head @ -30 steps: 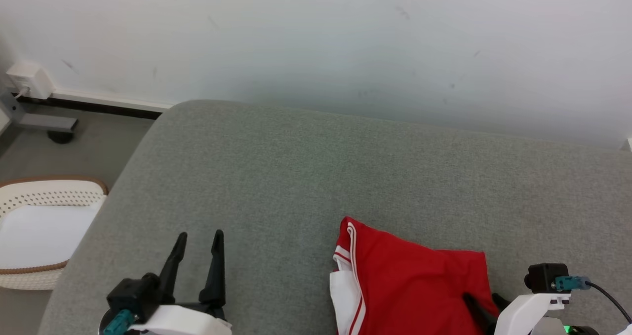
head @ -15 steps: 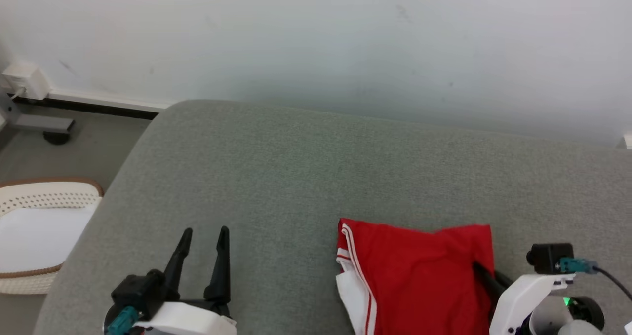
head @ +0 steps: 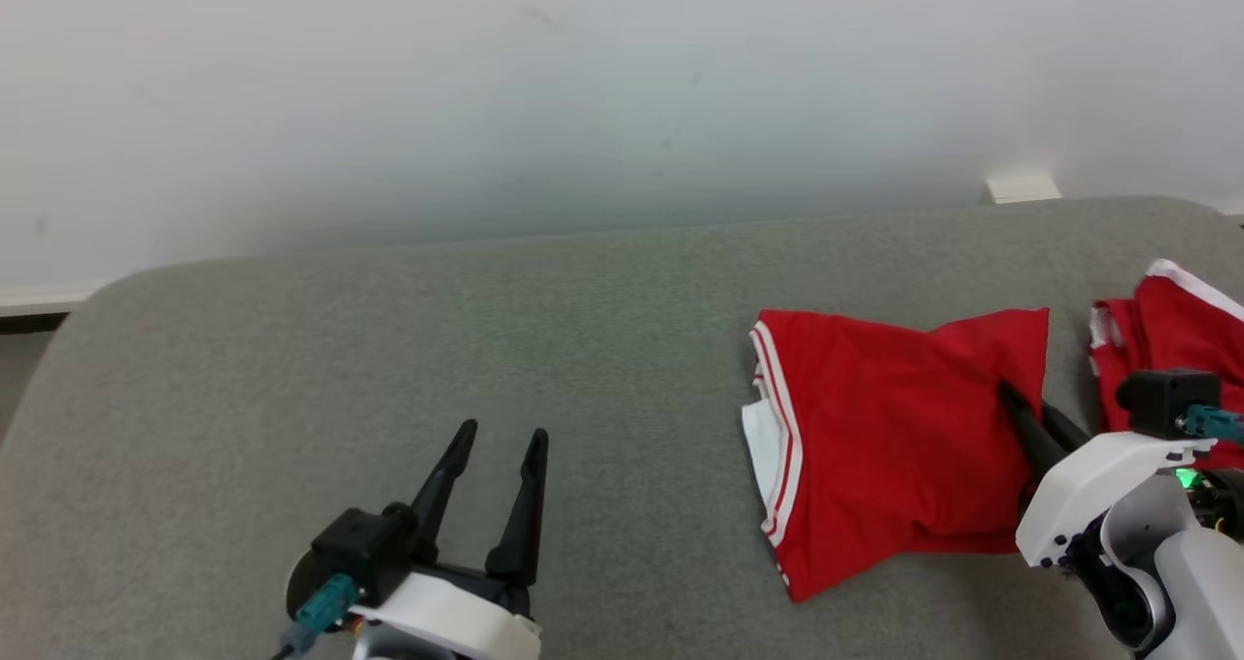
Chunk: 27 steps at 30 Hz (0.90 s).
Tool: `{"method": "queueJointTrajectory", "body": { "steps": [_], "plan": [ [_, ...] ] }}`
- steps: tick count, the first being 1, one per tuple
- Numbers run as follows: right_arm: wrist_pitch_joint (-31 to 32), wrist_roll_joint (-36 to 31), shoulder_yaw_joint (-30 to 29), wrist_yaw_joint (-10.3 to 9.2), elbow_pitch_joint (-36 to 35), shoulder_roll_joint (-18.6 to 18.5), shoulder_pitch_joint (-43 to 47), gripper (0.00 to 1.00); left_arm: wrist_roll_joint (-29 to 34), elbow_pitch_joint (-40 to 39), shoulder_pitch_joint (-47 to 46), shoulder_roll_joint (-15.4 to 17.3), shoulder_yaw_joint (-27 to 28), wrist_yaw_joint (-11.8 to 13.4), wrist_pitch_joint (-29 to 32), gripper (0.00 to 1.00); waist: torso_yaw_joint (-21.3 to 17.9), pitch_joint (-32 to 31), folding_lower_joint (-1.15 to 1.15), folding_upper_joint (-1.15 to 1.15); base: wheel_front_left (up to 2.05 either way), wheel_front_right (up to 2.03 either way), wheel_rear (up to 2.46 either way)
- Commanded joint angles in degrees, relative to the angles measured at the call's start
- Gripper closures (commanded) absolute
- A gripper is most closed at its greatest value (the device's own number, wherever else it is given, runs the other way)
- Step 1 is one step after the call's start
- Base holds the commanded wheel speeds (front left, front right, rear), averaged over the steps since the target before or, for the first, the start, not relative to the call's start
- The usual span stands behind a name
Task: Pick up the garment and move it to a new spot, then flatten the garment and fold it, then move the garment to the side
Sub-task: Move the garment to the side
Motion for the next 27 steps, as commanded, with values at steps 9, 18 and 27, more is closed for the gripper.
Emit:
{"method": "queueJointTrajectory", "body": {
  "steps": [9, 18, 27],
  "plan": [
    [-2.4, 0.7, -1.5, -0.01, -0.8, -0.8, -1.2, 1.00, 1.2, 1.2, -2.5, 0.2, -3.7, 0.0, 0.0, 0.00, -13.3, 2.6, 0.00, 0.00, 0.00, 0.00, 0.00],
    [-2.0, 0.5, -3.4, -0.01, -1.1, -4.2, -5.2, 1.00, 2.8, 2.1, -4.7, 0.3, -5.2, -0.3, 0.0, 0.00, -13.5, 7.0, 0.00, 0.00, 0.00, 0.00, 0.00],
    [0.7, -0.9, -3.0, -0.01, 0.6, -12.1, -12.9, 1.00, 4.2, 2.6, -7.1, 1.3, -4.2, -0.9, 0.0, 0.00, -11.1, 13.9, 0.00, 0.00, 0.00, 0.00, 0.00]
  ]
}}
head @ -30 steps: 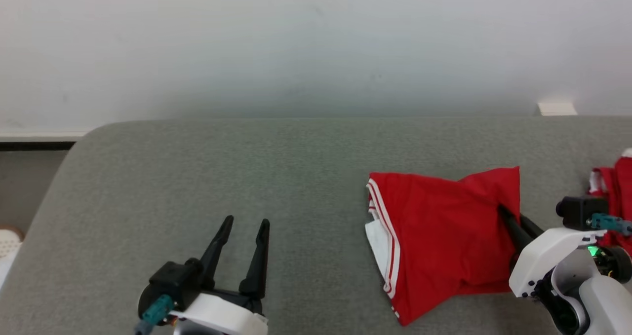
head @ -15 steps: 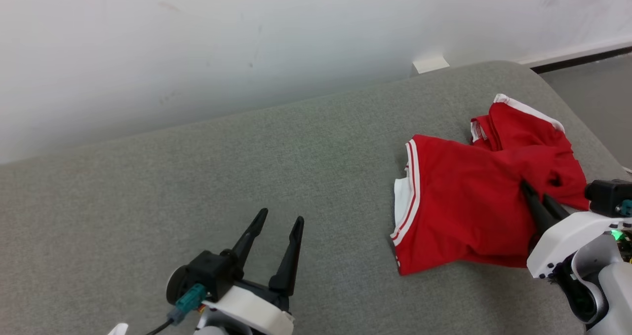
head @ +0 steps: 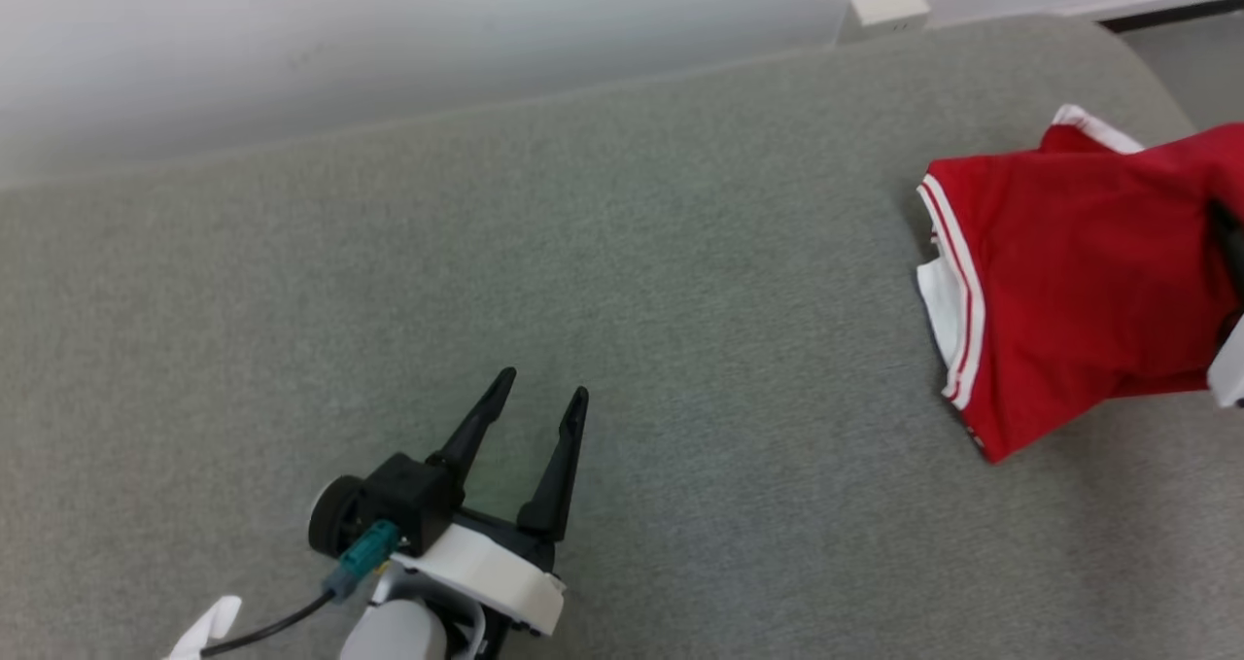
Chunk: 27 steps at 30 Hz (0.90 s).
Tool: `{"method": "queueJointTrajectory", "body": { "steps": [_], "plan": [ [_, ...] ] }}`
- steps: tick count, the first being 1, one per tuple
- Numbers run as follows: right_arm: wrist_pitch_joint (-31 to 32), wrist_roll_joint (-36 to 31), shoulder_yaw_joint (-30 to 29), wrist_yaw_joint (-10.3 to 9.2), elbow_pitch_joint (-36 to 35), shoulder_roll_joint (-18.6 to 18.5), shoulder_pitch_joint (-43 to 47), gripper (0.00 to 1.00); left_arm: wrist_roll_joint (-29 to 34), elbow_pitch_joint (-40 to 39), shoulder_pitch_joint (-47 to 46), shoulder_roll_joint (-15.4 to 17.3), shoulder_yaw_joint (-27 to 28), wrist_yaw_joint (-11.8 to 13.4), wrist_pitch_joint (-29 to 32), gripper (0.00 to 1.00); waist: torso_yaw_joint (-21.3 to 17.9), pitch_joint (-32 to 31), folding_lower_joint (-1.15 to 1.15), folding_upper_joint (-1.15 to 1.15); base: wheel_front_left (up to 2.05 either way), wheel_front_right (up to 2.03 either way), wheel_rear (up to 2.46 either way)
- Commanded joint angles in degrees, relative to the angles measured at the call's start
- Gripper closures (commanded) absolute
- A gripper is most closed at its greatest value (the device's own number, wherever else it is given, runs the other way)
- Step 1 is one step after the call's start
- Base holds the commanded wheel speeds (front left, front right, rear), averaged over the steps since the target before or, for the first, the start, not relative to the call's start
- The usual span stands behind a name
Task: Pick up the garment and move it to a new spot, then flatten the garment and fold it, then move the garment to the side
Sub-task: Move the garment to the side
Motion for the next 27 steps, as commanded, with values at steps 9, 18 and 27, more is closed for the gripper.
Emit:
{"method": "queueJointTrajectory", "body": {
  "steps": [9, 18, 27],
  "plan": [
    [-2.5, -4.8, 3.0, -0.02, 13.8, -6.2, -9.5, 1.00, 1.4, -0.1, -3.4, 1.6, 0.8, -0.7, 0.0, 0.00, 3.9, 7.4, -0.01, 0.00, 0.00, 0.00, 0.00],
    [-7.6, -8.9, 3.2, -0.02, 26.1, -5.3, -13.5, 0.00, 1.3, -0.2, -4.0, 1.7, 1.6, -0.8, 0.0, 0.00, 5.6, 7.8, -0.01, 0.00, 0.00, 0.00, 0.00],
    [-16.6, -14.4, 3.6, -0.03, 31.6, -5.9, -16.2, 0.00, -0.3, -0.2, -1.0, 0.5, 4.0, -0.4, 0.0, 0.00, 7.4, -0.4, -0.01, 0.00, 0.00, 0.00, 0.00]
  ]
}}
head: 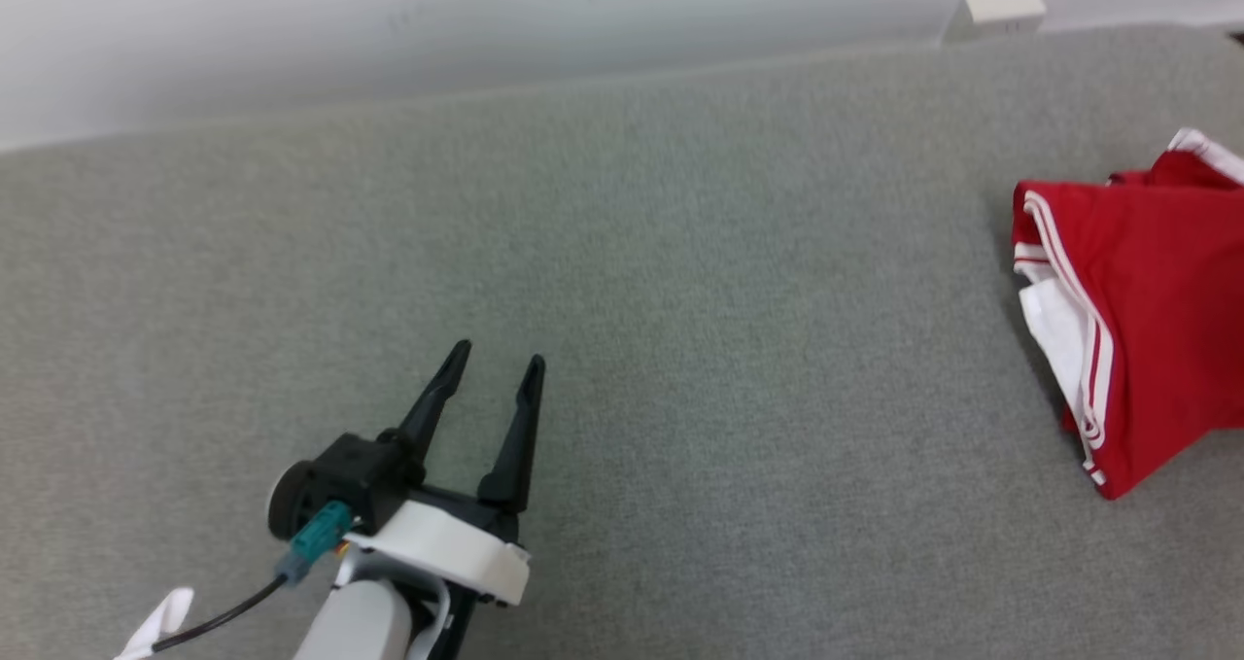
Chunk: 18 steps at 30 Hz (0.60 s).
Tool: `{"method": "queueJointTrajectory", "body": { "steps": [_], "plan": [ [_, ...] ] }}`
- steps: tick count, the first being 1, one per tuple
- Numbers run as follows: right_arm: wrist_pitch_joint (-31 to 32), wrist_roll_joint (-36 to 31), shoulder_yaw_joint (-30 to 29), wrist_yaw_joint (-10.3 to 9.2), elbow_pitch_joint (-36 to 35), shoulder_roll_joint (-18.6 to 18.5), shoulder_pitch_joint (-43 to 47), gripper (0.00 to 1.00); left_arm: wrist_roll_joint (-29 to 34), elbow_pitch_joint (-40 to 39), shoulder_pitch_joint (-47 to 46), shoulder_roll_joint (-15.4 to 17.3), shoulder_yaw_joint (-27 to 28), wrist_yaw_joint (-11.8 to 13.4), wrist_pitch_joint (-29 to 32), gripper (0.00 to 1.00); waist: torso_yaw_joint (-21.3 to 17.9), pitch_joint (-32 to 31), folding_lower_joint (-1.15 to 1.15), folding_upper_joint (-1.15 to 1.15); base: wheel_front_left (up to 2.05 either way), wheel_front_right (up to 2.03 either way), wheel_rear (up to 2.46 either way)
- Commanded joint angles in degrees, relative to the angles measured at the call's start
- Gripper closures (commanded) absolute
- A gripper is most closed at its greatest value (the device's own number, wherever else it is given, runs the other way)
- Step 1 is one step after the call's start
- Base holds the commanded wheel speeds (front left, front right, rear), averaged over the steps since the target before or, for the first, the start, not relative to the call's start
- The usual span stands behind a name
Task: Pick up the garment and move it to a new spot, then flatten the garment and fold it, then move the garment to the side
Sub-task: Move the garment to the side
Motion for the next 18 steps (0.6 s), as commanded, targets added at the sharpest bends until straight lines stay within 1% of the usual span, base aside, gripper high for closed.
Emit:
{"method": "queueJointTrajectory", "body": {
  "steps": [1, 2, 6, 9, 11, 14, 16, 18],
  "plan": [
    [-1.5, 0.1, 0.7, -0.05, -0.8, 1.2, 0.1, 0.00, -0.4, 0.0, 1.4, -0.1, 0.8, 0.3, 0.0, 0.00, 1.1, -4.1, 0.00, 0.00, 0.00, 0.00, 0.00],
    [-2.4, 0.5, 1.4, -0.05, -2.0, 1.8, 0.6, 0.00, -0.8, -0.1, 1.9, -0.2, 1.4, 0.4, 0.0, 0.00, 1.3, -5.3, 0.00, 0.00, 0.00, 0.00, 0.00],
    [-5.6, 2.5, 4.1, -0.06, -7.5, 2.3, 3.7, 0.00, -1.5, -0.6, 4.4, -0.4, 4.1, 0.5, 0.0, 0.00, 2.5, -10.7, 0.00, 0.00, 0.00, 0.00, 0.00],
    [-7.4, 5.3, 5.9, -0.06, -14.2, 3.0, 7.7, 0.00, -1.6, -1.1, 6.7, -0.2, 6.3, 0.4, 0.0, 0.00, 3.4, -14.5, 0.00, 0.00, 0.00, 0.00, 0.00],
    [-8.0, 7.0, 6.2, -0.06, -19.0, 2.4, 10.9, 0.00, -1.8, -1.5, 8.2, -0.2, 7.8, 0.4, 0.0, 0.00, 3.9, -16.5, 0.00, 0.00, 0.00, 0.00, 0.00],
    [-8.3, 9.2, 4.9, -0.07, -26.1, 1.9, 16.4, 0.00, -1.8, -2.6, 9.3, 0.0, 10.2, 0.3, 0.0, 0.00, 4.4, -17.8, 0.00, 0.00, 0.00, 0.00, 0.00],
    [-8.5, 9.8, 3.3, -0.07, -30.3, 2.5, 20.4, 0.00, -1.8, -2.8, 10.1, 0.0, 11.2, 0.2, 0.0, 0.00, 4.7, -18.2, 0.00, 0.00, 0.00, 0.00, 0.00],
    [-8.7, 9.7, 1.1, -0.07, -34.9, 3.9, 24.7, 0.00, -1.9, -3.2, 10.7, -0.1, 12.4, 0.3, 0.0, 0.00, 4.9, -18.5, 0.00, 0.00, 0.00, 0.00, 0.00]
  ]
}}
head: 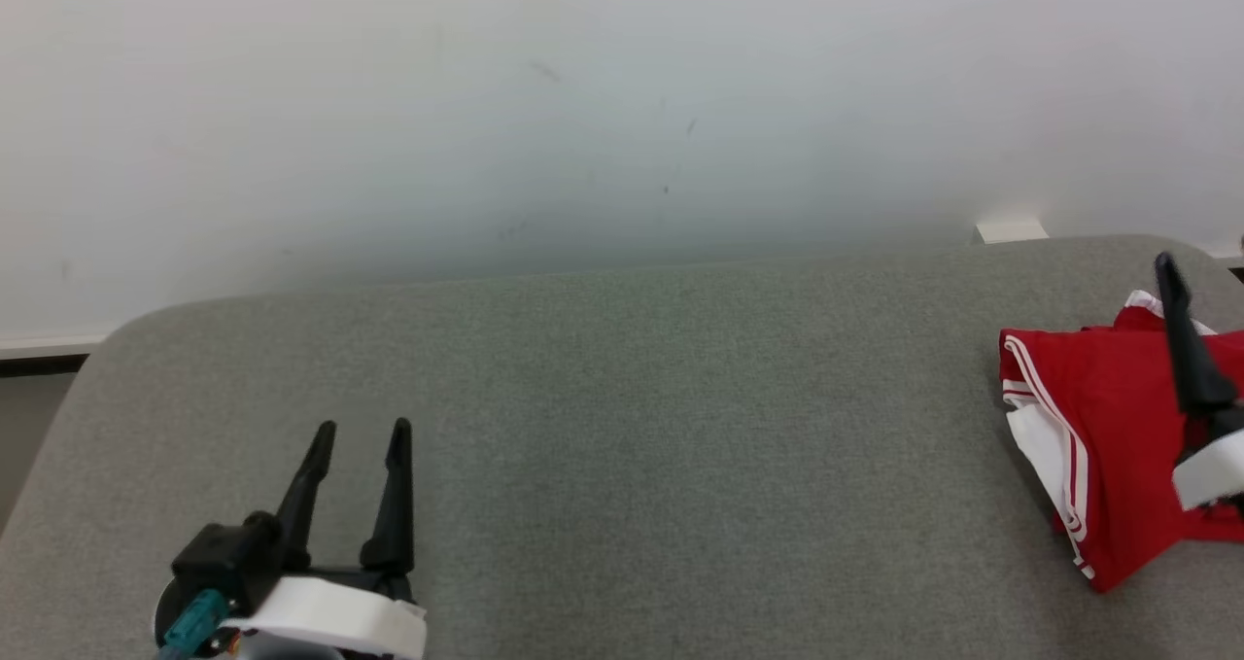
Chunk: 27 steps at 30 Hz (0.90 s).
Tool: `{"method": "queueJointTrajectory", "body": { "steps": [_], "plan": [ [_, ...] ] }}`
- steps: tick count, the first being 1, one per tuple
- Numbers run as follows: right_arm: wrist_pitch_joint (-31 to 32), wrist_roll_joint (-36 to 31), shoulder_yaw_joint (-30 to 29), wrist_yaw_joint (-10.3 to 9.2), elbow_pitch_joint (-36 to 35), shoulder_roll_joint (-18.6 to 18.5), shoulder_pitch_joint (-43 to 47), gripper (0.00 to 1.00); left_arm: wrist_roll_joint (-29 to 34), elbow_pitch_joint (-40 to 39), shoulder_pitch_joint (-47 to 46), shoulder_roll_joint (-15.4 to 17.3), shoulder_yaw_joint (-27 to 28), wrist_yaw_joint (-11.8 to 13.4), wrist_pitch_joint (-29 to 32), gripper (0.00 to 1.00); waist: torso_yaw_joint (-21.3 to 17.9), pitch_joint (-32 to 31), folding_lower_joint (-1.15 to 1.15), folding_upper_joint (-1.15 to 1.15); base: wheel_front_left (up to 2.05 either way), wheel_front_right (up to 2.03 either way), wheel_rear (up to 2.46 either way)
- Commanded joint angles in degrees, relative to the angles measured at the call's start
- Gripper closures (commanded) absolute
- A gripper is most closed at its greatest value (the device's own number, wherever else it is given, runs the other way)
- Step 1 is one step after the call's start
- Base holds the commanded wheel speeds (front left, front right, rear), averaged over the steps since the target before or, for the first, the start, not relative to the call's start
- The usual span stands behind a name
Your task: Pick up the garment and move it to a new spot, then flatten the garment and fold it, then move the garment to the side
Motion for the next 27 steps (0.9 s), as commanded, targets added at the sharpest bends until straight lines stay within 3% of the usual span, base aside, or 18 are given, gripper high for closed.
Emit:
{"method": "queueJointTrajectory", "body": {
  "steps": [1, 8, 17, 27],
  "plan": [
    [-0.3, -0.3, -1.3, -0.09, -3.3, 1.5, 3.9, 0.00, -1.0, -0.2, 1.3, 0.1, 1.1, 0.4, 0.0, 0.00, 0.6, -0.7, 0.01, 0.00, 0.00, 0.00, 0.00],
    [-0.4, -4.3, -9.9, -0.12, -15.5, 9.7, 20.0, 0.00, -0.9, -0.3, 4.4, -0.4, 3.2, 0.2, 0.0, 0.00, 0.9, -1.0, 0.01, 0.00, 0.00, 0.00, 0.00],
    [-0.4, -6.7, -13.6, -0.11, -21.9, 18.7, 30.0, 0.00, 0.9, -0.5, 7.4, -0.7, 2.6, -0.7, 0.0, 0.00, 0.5, -0.2, 0.01, 0.00, 0.00, 0.00, 0.00],
    [-0.4, -6.7, -12.9, -0.12, -19.4, 20.6, 29.3, 0.00, -0.2, 0.5, 7.1, -0.8, 1.3, -0.6, 0.0, 0.00, 0.2, 0.2, 0.01, 0.00, 0.00, 0.00, 0.00]
  ]
}}
